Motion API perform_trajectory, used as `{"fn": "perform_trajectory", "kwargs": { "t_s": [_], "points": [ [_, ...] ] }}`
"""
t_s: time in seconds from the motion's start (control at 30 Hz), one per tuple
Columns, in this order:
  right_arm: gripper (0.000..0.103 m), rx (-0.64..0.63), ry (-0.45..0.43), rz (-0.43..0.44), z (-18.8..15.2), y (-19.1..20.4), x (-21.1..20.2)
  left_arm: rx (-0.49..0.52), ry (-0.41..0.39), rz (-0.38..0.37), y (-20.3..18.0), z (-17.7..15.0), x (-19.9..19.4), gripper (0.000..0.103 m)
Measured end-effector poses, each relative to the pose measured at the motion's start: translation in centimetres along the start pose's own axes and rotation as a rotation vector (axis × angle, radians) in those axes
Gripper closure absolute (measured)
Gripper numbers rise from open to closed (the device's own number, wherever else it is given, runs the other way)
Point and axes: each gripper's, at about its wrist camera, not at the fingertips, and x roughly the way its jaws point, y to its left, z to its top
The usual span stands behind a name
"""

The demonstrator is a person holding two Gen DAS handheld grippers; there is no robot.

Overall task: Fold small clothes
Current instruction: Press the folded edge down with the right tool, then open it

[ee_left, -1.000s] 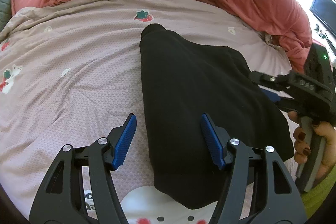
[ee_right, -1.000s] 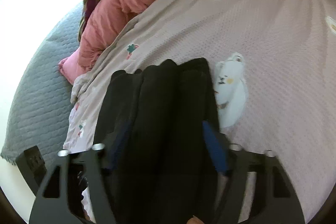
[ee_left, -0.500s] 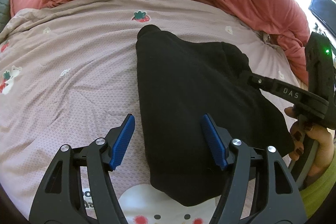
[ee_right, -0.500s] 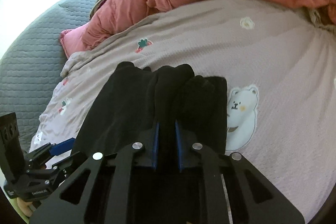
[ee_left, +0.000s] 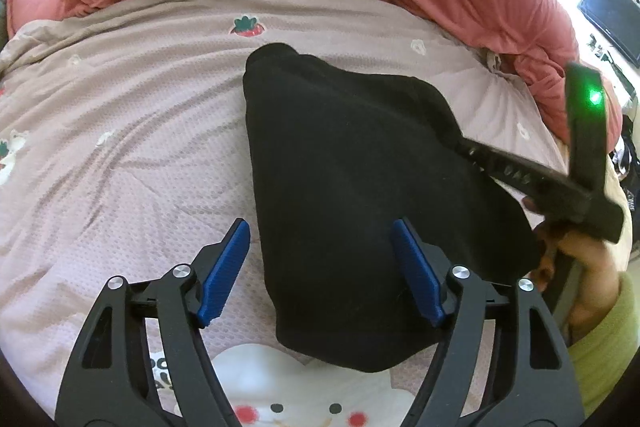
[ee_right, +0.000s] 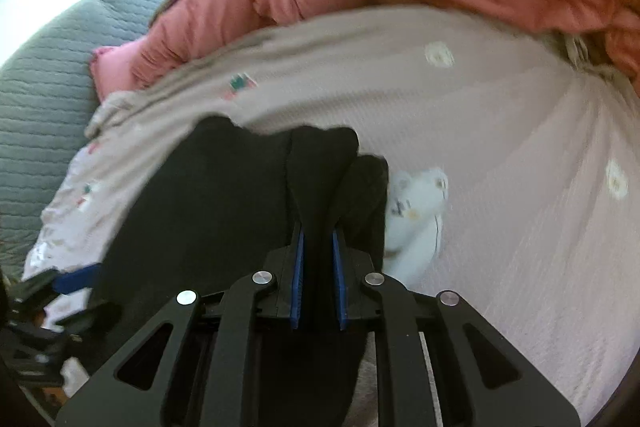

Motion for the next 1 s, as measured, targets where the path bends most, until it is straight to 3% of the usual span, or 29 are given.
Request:
{"fn": "perform_trajectory", "kwargs": {
  "t_s": [0.1, 0.17, 0.2, 0.43, 0.57, 0.67, 0.8, 0.9, 1.0],
  "points": [
    [0.086, 0.022, -0.005, 0.002, -0.2, -0.2, -0.6, 0.005, 0.001, 0.007, 0.1, -0.2, 0.1, 0.035],
    [0.069, 0.029, -0.009, -0.027, -0.2, -0.1, -1.5, 0.003, 0.001, 0.009, 0.2, -0.2, 0.1, 0.035],
    [0.068, 0.03, -0.017, -0.033, -0.2, 0.0, -2.0, 0.002, 0.001, 0.008, 0.3, -0.3, 0.1, 0.035],
    [0.063, -0.04, -0.131, 0.035, -2.9, 3.4, -8.1, -0.004, -0.002, 0.005, 0.8, -0.9, 0.1, 0.035],
    [0.063, -0.145, -0.104, 0.034, -5.2, 5.7, -9.2, -0.011, -0.003, -0.004, 1.1, -1.2, -0.2, 0.035],
    [0.069, -0.202, -0.011, -0.07, -6.9, 6.4, -8.0, -0.01, -0.004, -0.008, 1.4, -1.8, -0.6, 0.034],
    [0.069, -0.161, 0.05, -0.081, -8.6, 5.1, -6.1, -0.013, 0.012, -0.021, 1.9, -2.7, -0.5, 0.027],
    [0.069, -0.161, 0.034, -0.085, -8.9, 5.4, -6.4, -0.015, 0.008, -0.03, 2.0, -3.0, -0.7, 0.027],
    [0.06, -0.163, 0.0, -0.08, -8.8, 5.8, -7.9, -0.006, -0.004, -0.025, 2.1, -3.1, -1.5, 0.027]
  ]
}}
